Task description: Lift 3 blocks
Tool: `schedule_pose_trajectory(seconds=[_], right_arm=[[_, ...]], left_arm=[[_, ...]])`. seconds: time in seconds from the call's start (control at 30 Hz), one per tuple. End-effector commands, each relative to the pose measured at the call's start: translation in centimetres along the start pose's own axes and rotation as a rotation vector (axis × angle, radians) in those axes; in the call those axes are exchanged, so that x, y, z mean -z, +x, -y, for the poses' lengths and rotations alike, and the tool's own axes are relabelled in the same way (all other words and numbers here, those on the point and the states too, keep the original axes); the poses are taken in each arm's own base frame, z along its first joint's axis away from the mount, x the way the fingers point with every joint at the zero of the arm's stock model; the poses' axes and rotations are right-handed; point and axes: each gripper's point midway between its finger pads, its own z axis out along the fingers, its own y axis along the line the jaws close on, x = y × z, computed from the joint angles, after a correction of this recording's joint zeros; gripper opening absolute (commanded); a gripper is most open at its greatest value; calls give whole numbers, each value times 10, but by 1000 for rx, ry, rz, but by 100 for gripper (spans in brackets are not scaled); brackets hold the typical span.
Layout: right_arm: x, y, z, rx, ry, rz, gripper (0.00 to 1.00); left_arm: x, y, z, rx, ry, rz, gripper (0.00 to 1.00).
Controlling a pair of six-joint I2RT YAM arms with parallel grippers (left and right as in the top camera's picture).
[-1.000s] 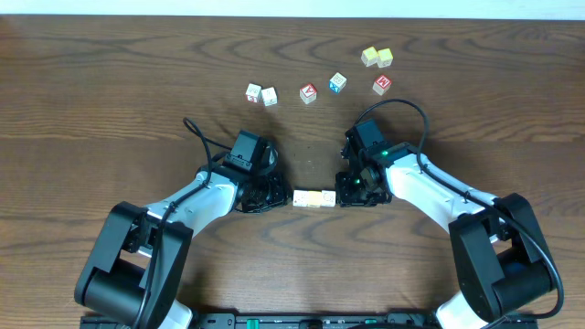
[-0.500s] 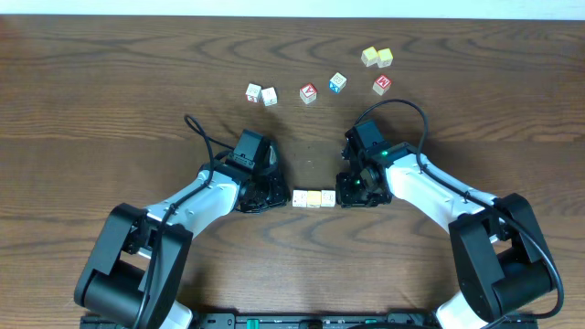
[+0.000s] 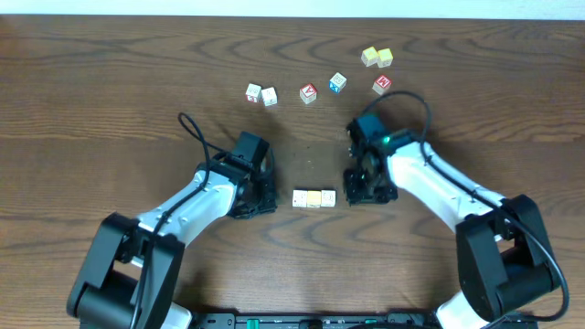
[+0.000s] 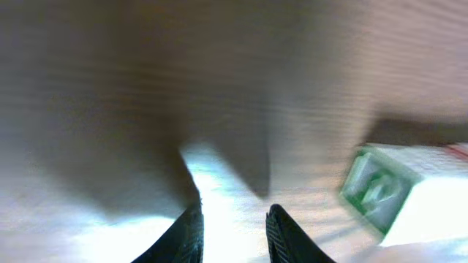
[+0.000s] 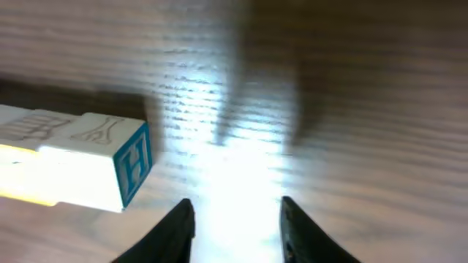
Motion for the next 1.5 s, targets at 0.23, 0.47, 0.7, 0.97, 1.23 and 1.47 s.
schedule_pose_trajectory(seconds=[0.23, 0.47, 0.7, 0.97, 1.23, 1.47], right_arm=[[93, 4, 15, -36, 6, 57, 69], [153, 69, 9, 32, -40, 104, 99], [185, 114, -4, 8, -132, 168, 99], [195, 121, -4, -49, -167, 210, 99], [195, 121, -4, -49, -166, 209, 99], [206, 83, 14, -52, -73, 410, 99]], left_arm=[[105, -16, -27, 54, -63, 235, 72], [153, -4, -56, 129, -54, 329, 74], [162, -3, -56, 134, -42, 363, 74], [162, -4, -56, 134, -40, 365, 75], [162, -4, -56, 134, -40, 365, 74], [162, -4, -56, 134, -40, 365, 75]])
